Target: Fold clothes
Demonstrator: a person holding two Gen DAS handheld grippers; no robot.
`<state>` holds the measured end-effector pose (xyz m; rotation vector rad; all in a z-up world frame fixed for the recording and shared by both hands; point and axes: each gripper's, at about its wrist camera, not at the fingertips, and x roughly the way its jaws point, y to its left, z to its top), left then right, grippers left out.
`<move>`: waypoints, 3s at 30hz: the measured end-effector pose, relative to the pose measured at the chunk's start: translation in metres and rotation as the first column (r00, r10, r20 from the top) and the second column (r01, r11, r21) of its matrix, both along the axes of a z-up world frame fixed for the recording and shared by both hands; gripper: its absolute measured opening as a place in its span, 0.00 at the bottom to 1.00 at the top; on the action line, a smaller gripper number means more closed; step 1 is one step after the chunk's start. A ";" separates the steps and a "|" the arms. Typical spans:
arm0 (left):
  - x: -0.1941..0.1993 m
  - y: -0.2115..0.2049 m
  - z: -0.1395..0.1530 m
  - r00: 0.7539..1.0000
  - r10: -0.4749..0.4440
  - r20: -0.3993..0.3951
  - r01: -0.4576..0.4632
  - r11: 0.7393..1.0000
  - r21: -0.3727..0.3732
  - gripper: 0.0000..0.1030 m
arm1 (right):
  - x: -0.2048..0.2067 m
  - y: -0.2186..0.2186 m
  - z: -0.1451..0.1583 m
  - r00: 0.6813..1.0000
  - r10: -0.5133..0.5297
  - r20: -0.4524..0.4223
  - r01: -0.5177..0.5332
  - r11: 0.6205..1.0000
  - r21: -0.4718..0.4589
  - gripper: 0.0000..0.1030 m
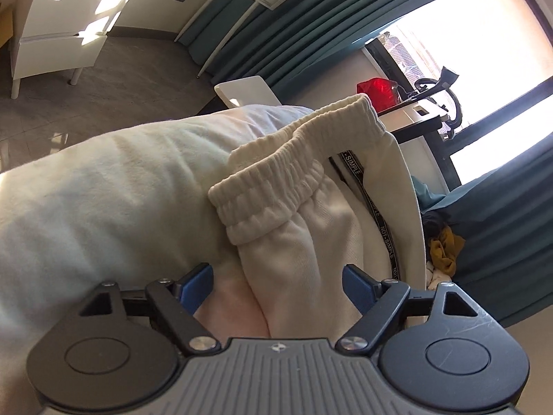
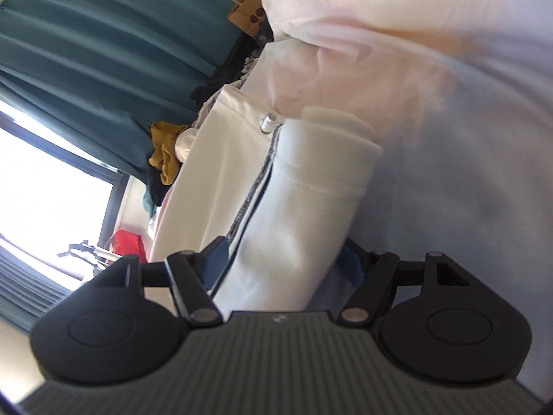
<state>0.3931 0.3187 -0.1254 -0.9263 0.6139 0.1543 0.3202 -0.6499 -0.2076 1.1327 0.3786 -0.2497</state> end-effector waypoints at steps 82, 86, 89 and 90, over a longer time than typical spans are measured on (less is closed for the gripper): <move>-0.146 -0.203 0.029 0.897 -0.360 -0.257 0.440 0.675 0.593 0.88 | -0.168 0.177 0.162 0.996 0.059 0.064 0.006 0.689 -0.725 0.13; -0.153 -0.192 0.042 0.904 -0.372 -0.213 0.423 0.696 0.580 0.88 | -0.169 0.238 0.189 0.990 0.118 0.078 -0.009 0.601 -0.799 0.13; -0.159 -0.184 0.052 0.907 -0.380 -0.181 0.411 0.712 0.570 0.88 | -0.166 0.281 0.201 0.984 0.163 0.077 -0.026 0.550 -0.834 0.13; -0.161 -0.181 0.055 0.908 -0.382 -0.170 0.407 0.717 0.566 0.88 | -0.165 0.295 0.201 0.981 0.178 0.075 -0.032 0.531 -0.847 0.13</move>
